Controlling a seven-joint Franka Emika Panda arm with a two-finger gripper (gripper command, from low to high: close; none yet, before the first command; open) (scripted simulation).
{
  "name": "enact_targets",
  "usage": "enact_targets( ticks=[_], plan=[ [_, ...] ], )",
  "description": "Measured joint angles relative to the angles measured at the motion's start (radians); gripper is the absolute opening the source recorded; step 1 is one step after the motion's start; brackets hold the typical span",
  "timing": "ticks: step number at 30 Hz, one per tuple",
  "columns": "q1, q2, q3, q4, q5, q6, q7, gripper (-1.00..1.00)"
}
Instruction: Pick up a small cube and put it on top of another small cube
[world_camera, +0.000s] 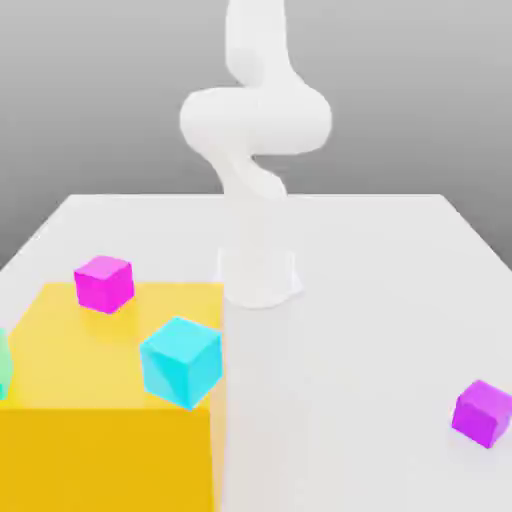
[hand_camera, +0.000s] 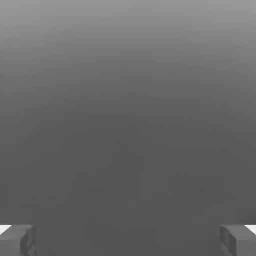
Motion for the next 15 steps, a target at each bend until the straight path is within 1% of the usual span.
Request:
enact_targets(
  ticks=[8, 15],
  plan=[
    [0.057, 0.294, 0.133, -0.049, -0.042, 0.114, 0.018, 0.0],
    [0.114, 0.548, 0.241, -0.091, -0.101, 0.21, 0.049, 0.0]
  ],
)
